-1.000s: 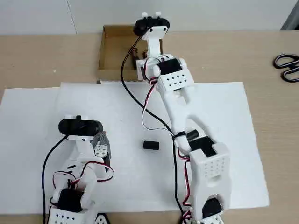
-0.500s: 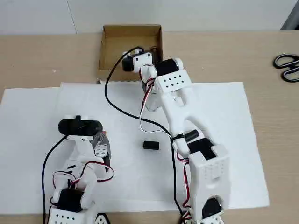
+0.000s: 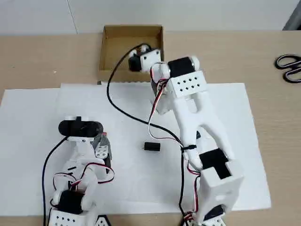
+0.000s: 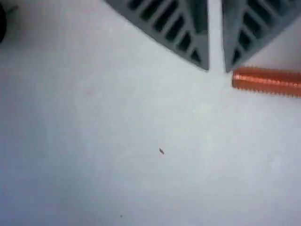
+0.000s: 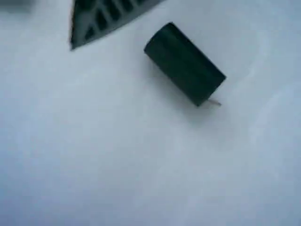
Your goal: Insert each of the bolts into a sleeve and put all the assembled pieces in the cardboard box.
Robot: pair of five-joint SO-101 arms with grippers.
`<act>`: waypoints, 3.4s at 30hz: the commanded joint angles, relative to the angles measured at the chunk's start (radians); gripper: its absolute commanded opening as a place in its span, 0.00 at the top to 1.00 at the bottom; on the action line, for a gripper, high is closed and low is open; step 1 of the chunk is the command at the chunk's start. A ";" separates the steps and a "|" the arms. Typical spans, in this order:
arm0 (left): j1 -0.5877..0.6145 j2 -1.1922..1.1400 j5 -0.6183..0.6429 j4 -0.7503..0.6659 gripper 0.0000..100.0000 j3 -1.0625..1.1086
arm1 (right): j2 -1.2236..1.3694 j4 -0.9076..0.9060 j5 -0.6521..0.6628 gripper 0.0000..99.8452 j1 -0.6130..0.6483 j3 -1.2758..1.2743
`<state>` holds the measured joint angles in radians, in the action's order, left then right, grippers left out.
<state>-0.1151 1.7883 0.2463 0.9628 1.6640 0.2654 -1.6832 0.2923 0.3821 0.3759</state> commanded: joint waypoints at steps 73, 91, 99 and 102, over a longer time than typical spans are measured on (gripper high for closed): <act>0.003 0.009 0.006 0.005 0.99 -0.016 | -0.303 0.271 -0.485 0.73 -0.156 -0.638; 0.003 0.009 0.006 0.005 0.99 -0.016 | -0.303 0.562 -1.037 0.73 -0.143 -0.753; 0.003 0.009 0.006 0.005 0.99 -0.016 | -0.303 0.559 -1.125 0.73 -0.143 -0.764; 0.003 0.009 0.006 0.005 0.99 -0.016 | -0.305 0.545 -1.126 0.73 -0.143 -0.766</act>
<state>-0.1151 1.7883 0.2463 0.9628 1.6640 -0.0338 -1.1354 -0.8232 0.2317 -0.3928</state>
